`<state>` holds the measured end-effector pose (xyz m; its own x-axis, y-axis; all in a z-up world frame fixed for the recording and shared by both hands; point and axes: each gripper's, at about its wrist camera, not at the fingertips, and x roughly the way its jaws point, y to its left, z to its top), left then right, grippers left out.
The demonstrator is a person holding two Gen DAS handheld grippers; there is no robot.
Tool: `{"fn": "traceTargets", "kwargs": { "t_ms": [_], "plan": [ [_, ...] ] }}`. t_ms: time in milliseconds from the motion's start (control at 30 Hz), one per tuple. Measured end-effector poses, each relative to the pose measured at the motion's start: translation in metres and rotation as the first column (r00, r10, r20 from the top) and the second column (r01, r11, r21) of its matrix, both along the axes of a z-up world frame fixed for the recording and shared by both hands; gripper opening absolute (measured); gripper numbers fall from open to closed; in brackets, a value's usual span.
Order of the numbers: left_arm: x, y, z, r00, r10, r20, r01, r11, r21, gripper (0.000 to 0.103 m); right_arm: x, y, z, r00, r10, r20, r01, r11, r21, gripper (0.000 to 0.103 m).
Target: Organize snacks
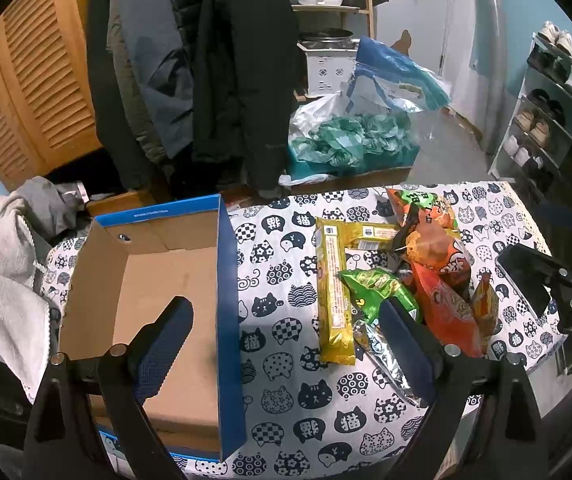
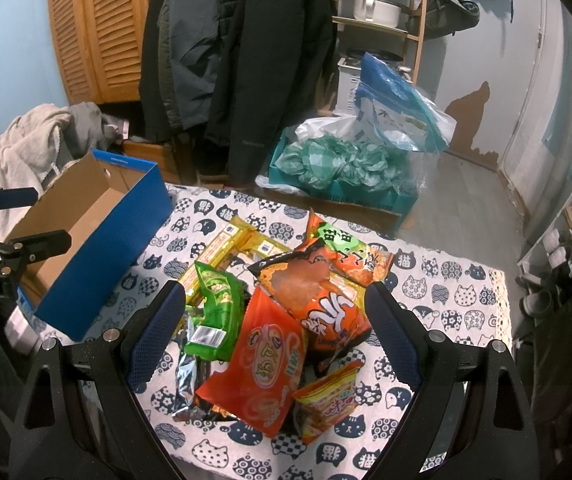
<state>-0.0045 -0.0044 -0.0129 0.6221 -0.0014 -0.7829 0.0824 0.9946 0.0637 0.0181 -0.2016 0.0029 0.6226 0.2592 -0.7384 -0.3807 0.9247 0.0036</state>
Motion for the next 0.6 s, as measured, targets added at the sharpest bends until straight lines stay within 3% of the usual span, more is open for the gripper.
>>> {"fn": "traceTargets", "kwargs": {
  "t_ms": [600],
  "plan": [
    [0.0013,-0.0001,0.0008,1.0,-0.001,-0.003,0.001,1.0,0.002,0.095,0.0001,0.0001,-0.0003,1.0,0.0,-0.002,0.0,1.0,-0.001,0.09]
  ]
}}
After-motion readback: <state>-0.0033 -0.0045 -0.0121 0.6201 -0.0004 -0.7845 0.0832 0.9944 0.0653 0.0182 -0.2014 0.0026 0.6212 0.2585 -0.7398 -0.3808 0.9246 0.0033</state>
